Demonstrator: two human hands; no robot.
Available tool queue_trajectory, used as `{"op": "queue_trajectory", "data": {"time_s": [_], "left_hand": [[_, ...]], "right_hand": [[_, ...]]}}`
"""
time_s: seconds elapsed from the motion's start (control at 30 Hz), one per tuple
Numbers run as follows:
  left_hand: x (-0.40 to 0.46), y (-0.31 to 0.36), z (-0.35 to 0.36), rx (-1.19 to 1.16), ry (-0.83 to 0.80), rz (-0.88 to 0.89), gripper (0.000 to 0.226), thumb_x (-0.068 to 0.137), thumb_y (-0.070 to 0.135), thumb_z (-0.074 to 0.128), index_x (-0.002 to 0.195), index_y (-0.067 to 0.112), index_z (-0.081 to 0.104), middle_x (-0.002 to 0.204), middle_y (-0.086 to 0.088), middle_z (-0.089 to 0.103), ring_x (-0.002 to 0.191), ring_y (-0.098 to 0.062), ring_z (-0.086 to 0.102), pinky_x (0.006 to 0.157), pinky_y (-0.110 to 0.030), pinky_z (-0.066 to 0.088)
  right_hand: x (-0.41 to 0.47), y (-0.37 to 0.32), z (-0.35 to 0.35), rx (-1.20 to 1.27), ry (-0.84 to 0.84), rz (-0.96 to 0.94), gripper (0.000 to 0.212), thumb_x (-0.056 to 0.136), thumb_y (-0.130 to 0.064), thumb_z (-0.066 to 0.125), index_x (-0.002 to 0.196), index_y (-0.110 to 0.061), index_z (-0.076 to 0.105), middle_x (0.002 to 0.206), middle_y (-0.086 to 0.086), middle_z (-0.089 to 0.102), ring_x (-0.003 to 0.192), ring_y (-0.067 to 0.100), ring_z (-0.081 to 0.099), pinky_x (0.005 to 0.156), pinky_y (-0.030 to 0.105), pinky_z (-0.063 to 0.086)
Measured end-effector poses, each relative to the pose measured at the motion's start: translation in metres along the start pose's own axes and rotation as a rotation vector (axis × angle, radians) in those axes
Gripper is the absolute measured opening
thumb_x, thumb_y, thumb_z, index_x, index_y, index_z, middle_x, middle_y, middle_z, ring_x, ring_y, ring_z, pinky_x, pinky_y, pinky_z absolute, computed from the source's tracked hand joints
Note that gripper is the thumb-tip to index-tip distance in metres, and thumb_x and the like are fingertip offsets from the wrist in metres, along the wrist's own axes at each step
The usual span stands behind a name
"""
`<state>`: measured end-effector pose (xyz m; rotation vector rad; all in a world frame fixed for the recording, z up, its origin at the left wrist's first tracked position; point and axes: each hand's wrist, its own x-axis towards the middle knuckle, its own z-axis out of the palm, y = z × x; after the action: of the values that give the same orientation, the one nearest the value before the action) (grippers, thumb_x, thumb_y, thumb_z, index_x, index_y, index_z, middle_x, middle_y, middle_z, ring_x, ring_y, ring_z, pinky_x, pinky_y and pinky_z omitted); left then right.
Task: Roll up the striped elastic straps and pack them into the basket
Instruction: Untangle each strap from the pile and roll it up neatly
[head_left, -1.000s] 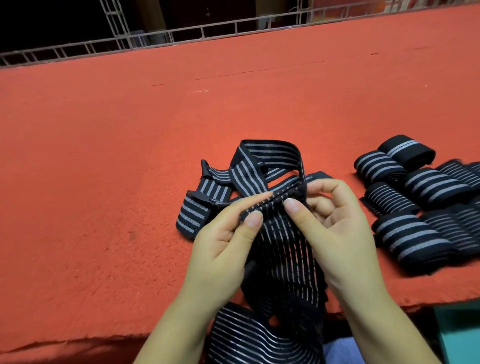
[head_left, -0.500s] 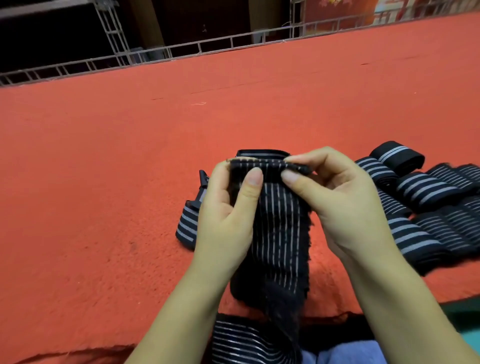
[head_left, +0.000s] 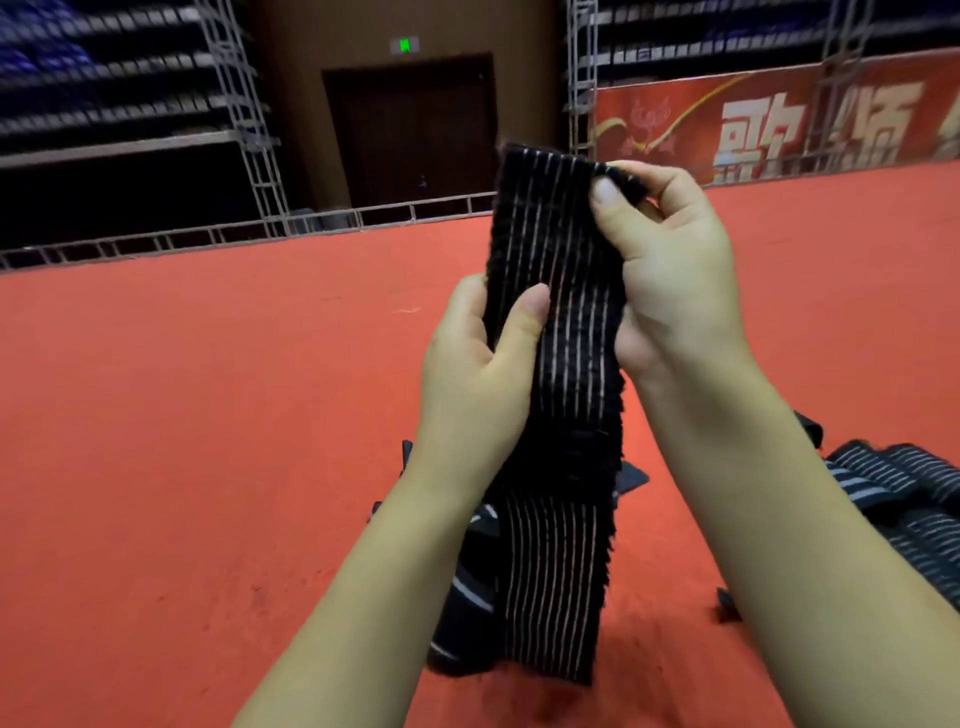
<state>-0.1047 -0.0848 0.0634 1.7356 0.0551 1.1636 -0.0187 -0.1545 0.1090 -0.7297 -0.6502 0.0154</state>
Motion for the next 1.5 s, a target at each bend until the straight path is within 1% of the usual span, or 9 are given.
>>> {"op": "queue_trajectory", "data": {"time_s": [0.13,0.23,0.37,0.47,0.77,1.03,1.27,1.37,1.5], "left_hand": [[-0.010,0.007,0.002,-0.120,0.021,-0.072,0.021,0.097,0.033,0.051,0.099,0.014,0.060,0.100,-0.016,0.068,0.092,-0.034,0.065,0.086,-0.057,0.052],[-0.021,0.008,-0.006,-0.176,-0.055,-0.173,0.019,0.097,0.032,0.055,0.099,0.015,0.064,0.092,-0.005,0.072,0.085,-0.018,0.067,0.079,-0.039,0.056],[-0.028,0.010,-0.020,-0.356,-0.116,-0.318,0.044,0.084,0.041,0.054,0.102,0.002,0.062,0.069,0.002,0.067,0.056,-0.007,0.062,0.050,-0.016,0.049],[-0.027,0.005,-0.022,-0.252,-0.079,-0.313,0.047,0.092,0.046,0.056,0.101,0.002,0.066,0.083,-0.010,0.073,0.072,-0.016,0.069,0.062,-0.028,0.056],[-0.042,-0.007,-0.022,-0.287,0.018,-0.458,0.044,0.078,0.051,0.058,0.069,0.009,0.069,0.066,-0.009,0.068,0.059,-0.016,0.062,0.052,-0.025,0.050],[-0.048,-0.002,-0.019,-0.192,0.100,-0.440,0.051,0.076,0.055,0.055,0.037,0.022,0.049,0.041,0.008,0.043,0.038,-0.006,0.038,0.038,-0.018,0.030],[-0.050,-0.015,-0.027,-0.211,0.070,-0.396,0.041,0.097,0.028,0.052,0.061,0.016,0.066,0.057,-0.002,0.059,0.053,-0.014,0.051,0.047,-0.022,0.040],[-0.053,-0.018,-0.031,-0.132,-0.015,-0.360,0.035,0.100,0.029,0.048,0.078,0.008,0.064,0.067,-0.003,0.061,0.062,-0.013,0.055,0.053,-0.024,0.044],[-0.059,-0.022,-0.034,-0.052,-0.123,-0.317,0.029,0.095,0.039,0.049,0.092,0.014,0.064,0.082,-0.005,0.067,0.076,-0.016,0.060,0.067,-0.036,0.048]], "right_hand": [[-0.007,0.006,0.001,-0.024,0.023,0.046,0.013,0.091,0.002,0.058,0.088,-0.010,0.057,0.088,0.007,0.063,0.088,0.022,0.062,0.091,0.047,0.054],[-0.020,0.011,-0.011,-0.033,-0.009,0.078,0.015,0.091,0.003,0.058,0.086,-0.012,0.057,0.082,0.003,0.065,0.081,0.018,0.063,0.082,0.037,0.056],[-0.044,0.015,-0.026,-0.066,-0.058,0.110,0.018,0.089,0.004,0.058,0.085,-0.013,0.057,0.077,-0.001,0.067,0.071,0.010,0.064,0.066,0.023,0.053],[-0.063,0.022,-0.030,-0.115,-0.112,0.118,0.020,0.088,0.005,0.059,0.083,-0.014,0.058,0.075,-0.005,0.067,0.071,0.008,0.064,0.066,0.020,0.052],[-0.079,0.012,-0.050,-0.239,-0.301,0.171,0.030,0.075,0.010,0.067,0.073,-0.020,0.067,0.083,-0.001,0.075,0.078,0.009,0.068,0.068,0.020,0.052],[-0.083,0.015,-0.055,-0.319,-0.306,0.215,0.033,0.076,0.025,0.058,0.069,-0.007,0.062,0.083,0.000,0.076,0.083,0.009,0.070,0.071,0.020,0.054],[-0.081,0.013,-0.069,-0.132,-0.419,0.512,0.028,0.058,-0.007,0.082,0.079,-0.024,0.076,0.095,0.002,0.074,0.087,0.015,0.069,0.070,0.027,0.056],[-0.084,0.011,-0.066,-0.089,-0.384,0.542,0.019,0.064,-0.031,0.068,0.080,-0.023,0.076,0.084,0.002,0.071,0.074,0.013,0.067,0.059,0.023,0.053],[-0.084,0.014,-0.064,-0.222,-0.298,0.493,0.025,0.071,-0.023,0.064,0.095,-0.016,0.069,0.071,-0.005,0.068,0.061,0.006,0.063,0.050,0.018,0.049]]}}
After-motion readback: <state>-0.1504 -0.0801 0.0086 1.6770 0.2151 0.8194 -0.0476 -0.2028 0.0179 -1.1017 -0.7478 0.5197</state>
